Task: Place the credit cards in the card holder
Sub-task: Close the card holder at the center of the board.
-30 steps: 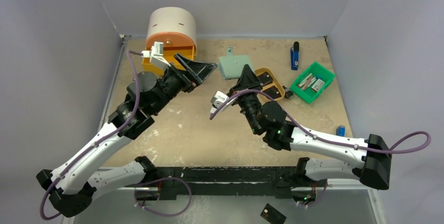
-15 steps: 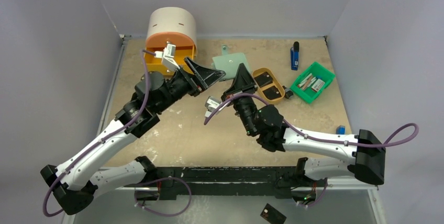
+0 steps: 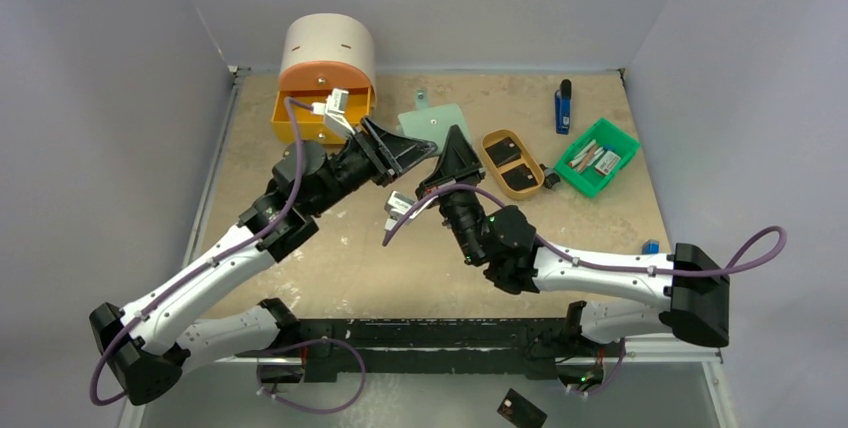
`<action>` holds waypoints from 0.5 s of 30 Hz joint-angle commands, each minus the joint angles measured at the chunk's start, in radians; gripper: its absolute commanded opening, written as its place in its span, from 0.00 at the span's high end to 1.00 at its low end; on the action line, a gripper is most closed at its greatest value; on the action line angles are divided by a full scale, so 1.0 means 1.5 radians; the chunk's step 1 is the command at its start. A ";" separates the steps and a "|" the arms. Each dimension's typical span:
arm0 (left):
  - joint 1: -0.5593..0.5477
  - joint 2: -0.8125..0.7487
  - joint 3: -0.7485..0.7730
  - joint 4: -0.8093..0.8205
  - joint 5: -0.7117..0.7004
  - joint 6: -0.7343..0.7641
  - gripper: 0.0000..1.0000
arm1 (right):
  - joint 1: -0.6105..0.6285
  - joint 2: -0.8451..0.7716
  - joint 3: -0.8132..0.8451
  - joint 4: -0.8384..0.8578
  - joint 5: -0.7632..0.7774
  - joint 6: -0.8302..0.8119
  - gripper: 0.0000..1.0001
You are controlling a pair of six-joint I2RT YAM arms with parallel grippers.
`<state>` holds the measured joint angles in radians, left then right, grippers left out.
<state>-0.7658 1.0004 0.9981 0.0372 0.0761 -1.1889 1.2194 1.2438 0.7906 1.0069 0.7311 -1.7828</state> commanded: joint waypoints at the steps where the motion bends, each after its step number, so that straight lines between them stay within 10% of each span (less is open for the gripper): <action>1: 0.001 -0.026 -0.014 0.050 -0.037 -0.018 0.53 | 0.011 -0.012 0.015 0.083 0.013 -0.013 1.00; 6: 0.001 -0.049 -0.023 0.056 -0.082 -0.028 0.39 | 0.014 -0.018 0.014 0.080 0.016 -0.014 1.00; 15: 0.001 -0.031 -0.022 0.097 -0.082 -0.047 0.48 | 0.020 -0.020 0.014 0.082 0.019 -0.012 1.00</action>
<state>-0.7658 0.9352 0.9581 0.0952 -0.0574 -1.2381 1.2396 1.2434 0.7906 1.0340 0.7437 -1.7969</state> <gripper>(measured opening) 0.531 0.177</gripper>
